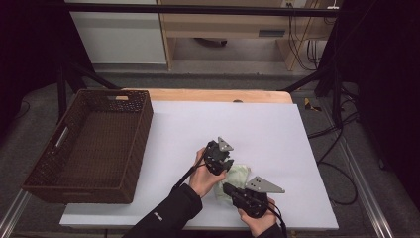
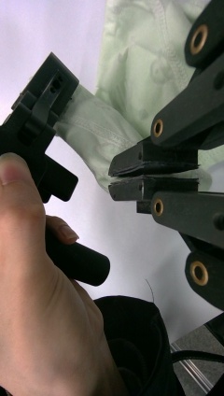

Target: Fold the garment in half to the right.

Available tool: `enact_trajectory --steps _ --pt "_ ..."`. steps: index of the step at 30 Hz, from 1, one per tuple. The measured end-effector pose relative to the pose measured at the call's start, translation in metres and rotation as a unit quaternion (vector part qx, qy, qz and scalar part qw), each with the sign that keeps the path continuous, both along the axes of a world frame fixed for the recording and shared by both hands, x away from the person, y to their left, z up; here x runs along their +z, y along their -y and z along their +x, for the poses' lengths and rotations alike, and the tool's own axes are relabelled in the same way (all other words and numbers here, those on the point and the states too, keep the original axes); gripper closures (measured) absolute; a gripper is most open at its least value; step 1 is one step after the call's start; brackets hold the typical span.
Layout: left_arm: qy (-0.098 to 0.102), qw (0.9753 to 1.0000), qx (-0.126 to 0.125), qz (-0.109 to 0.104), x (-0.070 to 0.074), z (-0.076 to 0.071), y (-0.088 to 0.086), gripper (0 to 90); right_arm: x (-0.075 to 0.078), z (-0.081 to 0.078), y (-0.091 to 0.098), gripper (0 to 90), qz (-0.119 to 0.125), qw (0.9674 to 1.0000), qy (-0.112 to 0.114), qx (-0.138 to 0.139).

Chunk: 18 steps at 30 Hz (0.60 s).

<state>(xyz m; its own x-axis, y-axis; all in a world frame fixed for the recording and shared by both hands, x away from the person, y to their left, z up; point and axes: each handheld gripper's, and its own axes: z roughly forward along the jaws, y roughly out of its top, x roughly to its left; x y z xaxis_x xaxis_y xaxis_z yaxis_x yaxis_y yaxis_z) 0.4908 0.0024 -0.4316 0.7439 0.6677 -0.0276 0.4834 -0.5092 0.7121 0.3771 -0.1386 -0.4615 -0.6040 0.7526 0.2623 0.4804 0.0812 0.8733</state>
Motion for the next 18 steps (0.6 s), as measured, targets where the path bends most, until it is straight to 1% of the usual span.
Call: enact_trajectory --steps 3,7,14,16,18 --pt "0.000 1.0000 -0.003 0.005 0.001 0.001 0.003 76.8 0.000 -0.001 0.003 87.0 0.002 1.0000 -0.001 -0.005" --pt "-0.006 1.0000 -0.004 0.002 -0.001 0.002 0.008 76.8 0.000 -0.002 0.006 86.9 0.001 0.9999 -0.004 -0.010" --pt "-0.009 0.9999 -0.006 0.001 -0.002 0.003 0.018 76.8 -0.001 -0.003 0.012 86.9 0.002 0.9998 -0.004 -0.020" --pt "-0.011 0.9999 -0.006 0.003 -0.004 0.004 0.021 76.8 -0.002 -0.003 0.015 86.8 -0.002 0.9997 -0.003 -0.023" --pt "-0.012 0.9999 -0.006 0.002 -0.006 0.005 0.024 76.8 -0.003 -0.003 0.018 86.7 -0.002 0.9996 -0.007 -0.027"
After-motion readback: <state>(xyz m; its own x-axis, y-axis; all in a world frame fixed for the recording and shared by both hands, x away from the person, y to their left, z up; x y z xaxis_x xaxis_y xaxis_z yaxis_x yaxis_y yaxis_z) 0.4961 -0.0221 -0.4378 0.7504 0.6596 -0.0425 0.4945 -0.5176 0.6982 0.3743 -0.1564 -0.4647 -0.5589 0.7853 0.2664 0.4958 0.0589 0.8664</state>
